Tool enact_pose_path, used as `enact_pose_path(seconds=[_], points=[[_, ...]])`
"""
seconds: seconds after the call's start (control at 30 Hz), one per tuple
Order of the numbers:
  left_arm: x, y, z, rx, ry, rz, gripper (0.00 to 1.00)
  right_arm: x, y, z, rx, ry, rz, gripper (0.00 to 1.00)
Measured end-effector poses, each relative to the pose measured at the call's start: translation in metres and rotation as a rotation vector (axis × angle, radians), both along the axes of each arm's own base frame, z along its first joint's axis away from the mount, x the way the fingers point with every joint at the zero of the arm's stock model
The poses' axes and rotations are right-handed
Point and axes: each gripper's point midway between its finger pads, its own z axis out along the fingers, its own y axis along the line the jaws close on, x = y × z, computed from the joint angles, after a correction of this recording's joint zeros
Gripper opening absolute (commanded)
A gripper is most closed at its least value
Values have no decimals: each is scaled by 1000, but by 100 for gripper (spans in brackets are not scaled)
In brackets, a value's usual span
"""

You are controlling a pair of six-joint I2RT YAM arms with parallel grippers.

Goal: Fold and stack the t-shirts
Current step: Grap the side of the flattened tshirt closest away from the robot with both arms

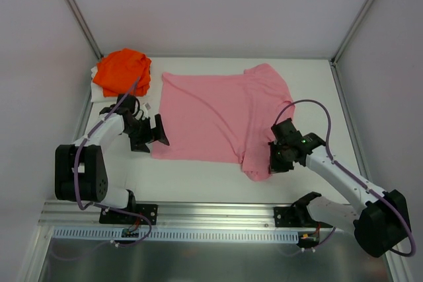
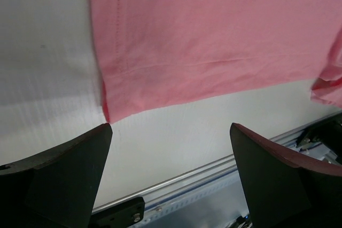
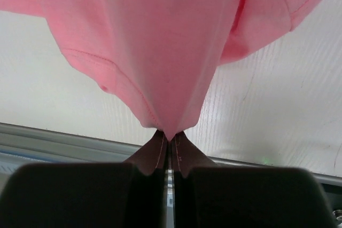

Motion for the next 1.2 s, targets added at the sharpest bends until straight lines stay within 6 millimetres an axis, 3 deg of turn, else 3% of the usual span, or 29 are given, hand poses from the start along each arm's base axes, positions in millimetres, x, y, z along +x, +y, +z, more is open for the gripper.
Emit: enact_pose_path(seconds=[0.33, 0.63, 0.8, 0.83, 0.87, 0.9, 1.0, 1.2], points=[[-4, 13, -29, 81, 80, 13, 95, -7, -6, -1, -23, 27, 4, 0], [-9, 5, -39, 34, 110, 50, 91, -6, -8, 4, -21, 18, 1, 0], [-4, -4, -38, -21, 93, 61, 70, -4, -9, 7, -23, 12, 4, 0], [-3, -4, -39, -26, 88, 60, 62, -4, -9, 8, -23, 10, 4, 0], [-3, -5, -40, -32, 88, 61, 54, -3, -9, 8, -22, 7, 5, 0], [-1, -5, -41, -33, 85, 60, 37, -3, -9, 8, -23, 8, 4, 0], [0, -6, -45, -34, 87, 58, 0, -4, -10, 8, -26, 10, 6, 0], [-2, -5, -45, -29, 87, 50, 0, -3, -11, 10, -27, 6, 6, 0]])
